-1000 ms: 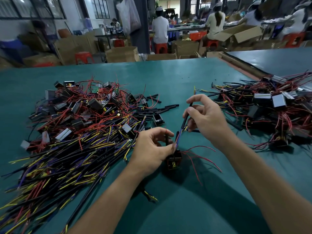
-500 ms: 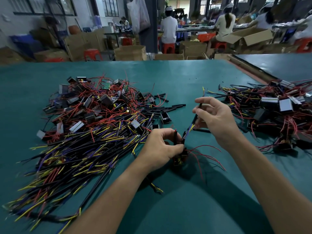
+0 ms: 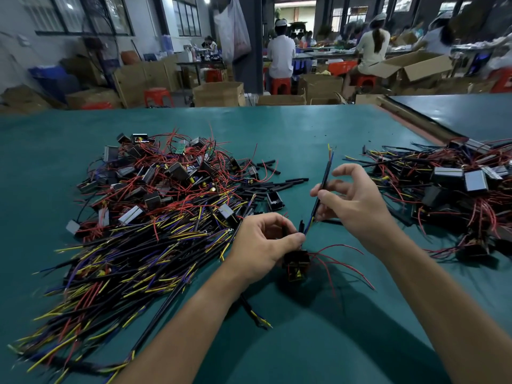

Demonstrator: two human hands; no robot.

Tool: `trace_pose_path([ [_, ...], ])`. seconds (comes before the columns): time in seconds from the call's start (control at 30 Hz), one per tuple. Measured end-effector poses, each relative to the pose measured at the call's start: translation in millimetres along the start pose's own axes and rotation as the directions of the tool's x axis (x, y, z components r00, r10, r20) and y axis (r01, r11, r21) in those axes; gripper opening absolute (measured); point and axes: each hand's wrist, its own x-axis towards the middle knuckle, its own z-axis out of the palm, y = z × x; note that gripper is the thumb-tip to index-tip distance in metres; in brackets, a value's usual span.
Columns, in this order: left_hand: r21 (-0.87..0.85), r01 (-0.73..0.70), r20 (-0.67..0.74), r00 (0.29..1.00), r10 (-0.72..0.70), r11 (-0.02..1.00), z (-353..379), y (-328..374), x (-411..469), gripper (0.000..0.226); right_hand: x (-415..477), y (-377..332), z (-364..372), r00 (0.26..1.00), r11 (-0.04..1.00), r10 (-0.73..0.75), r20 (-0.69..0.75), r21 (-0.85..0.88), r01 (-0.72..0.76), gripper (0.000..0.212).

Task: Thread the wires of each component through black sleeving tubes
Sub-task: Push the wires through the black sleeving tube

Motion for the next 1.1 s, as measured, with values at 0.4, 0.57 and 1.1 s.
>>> trace_pose_path([
  [0.4, 0.062, -0.055, -0.03, 0.998, 0.057, 0.997, -1.1, -5.3, 4.4, 0.014, -3.4, 6.1, -12.7, 0.892, 0.944, 0.156, 0.424, -0.329, -0.009, 0.009],
  [0.57, 0.094, -0.109, -0.016, 0.994, 0.111, 0.99, -0.2, -6.0, 3.5, 0.017, -6.5, 3.9, -8.7, 0.9, 0.931, 0.08, 0.429, -0.356, 0.087, 0.009],
  [1.1, 0.16, -0.14, -0.015, 0.99, 0.144, 0.977, 1.0, -5.4, 3.2, 0.02, -3.6, 1.9, -21.9, 0.919, 0.91, 0.112, 0.379, -0.411, 0.059, 0.01],
])
